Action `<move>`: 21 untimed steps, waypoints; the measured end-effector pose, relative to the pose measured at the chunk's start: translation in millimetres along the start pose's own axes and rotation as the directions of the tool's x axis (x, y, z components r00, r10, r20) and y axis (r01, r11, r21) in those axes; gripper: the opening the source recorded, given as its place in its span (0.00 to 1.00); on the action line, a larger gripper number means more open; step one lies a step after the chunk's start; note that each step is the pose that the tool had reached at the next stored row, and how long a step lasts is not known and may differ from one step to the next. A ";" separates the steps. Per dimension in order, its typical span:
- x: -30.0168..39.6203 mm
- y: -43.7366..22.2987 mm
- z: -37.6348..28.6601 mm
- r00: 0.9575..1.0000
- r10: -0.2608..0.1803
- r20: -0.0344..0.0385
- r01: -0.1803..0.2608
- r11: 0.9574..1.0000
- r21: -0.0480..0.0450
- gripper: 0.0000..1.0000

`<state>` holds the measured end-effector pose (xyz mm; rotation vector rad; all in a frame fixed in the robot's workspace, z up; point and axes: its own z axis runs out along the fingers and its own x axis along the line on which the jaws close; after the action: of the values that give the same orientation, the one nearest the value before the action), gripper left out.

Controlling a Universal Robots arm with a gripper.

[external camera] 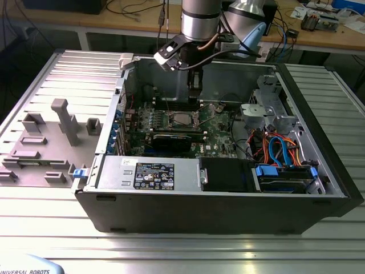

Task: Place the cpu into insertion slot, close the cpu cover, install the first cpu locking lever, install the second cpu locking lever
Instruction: 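Close the cpu cover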

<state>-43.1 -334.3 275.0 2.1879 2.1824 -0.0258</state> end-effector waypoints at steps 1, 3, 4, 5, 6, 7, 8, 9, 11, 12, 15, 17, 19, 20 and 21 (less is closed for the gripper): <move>0.0 0.1 0.0 1.000 0.000 0.000 0.000 1.000 0.000 0.11; 0.0 0.5 0.0 1.000 0.000 0.000 0.000 1.000 0.000 0.11; 0.0 0.8 0.0 1.000 0.000 0.000 0.000 1.000 0.000 0.11; 0.0 1.0 0.0 1.000 0.000 0.000 0.000 1.000 0.000 0.11; 0.0 1.2 0.0 1.000 0.000 0.000 0.000 1.000 0.000 0.11; 0.0 1.3 0.0 1.000 0.000 0.000 0.000 1.000 0.000 0.11; 0.0 1.5 0.0 1.000 0.000 0.000 0.000 1.000 0.000 0.11; 0.0 1.5 0.1 1.000 0.000 0.000 0.000 1.000 0.000 0.11; 0.0 1.6 0.0 1.000 0.000 0.000 0.000 1.000 0.000 0.11; 0.0 1.7 0.1 1.000 0.000 0.000 0.000 1.000 0.000 0.11; -0.1 2.5 0.1 1.000 0.000 0.000 0.000 1.000 0.000 0.11; 0.0 2.9 0.1 1.000 0.000 0.000 0.000 1.000 0.000 0.11; 0.0 3.8 0.1 1.000 0.000 0.000 0.000 1.000 0.000 0.11; -0.1 4.0 0.1 1.000 0.000 0.000 0.000 1.000 0.000 0.11; -0.1 4.3 0.1 1.000 0.000 0.000 0.000 1.000 0.000 0.11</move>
<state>-38.9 -334.4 275.0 2.1879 2.1825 -0.0258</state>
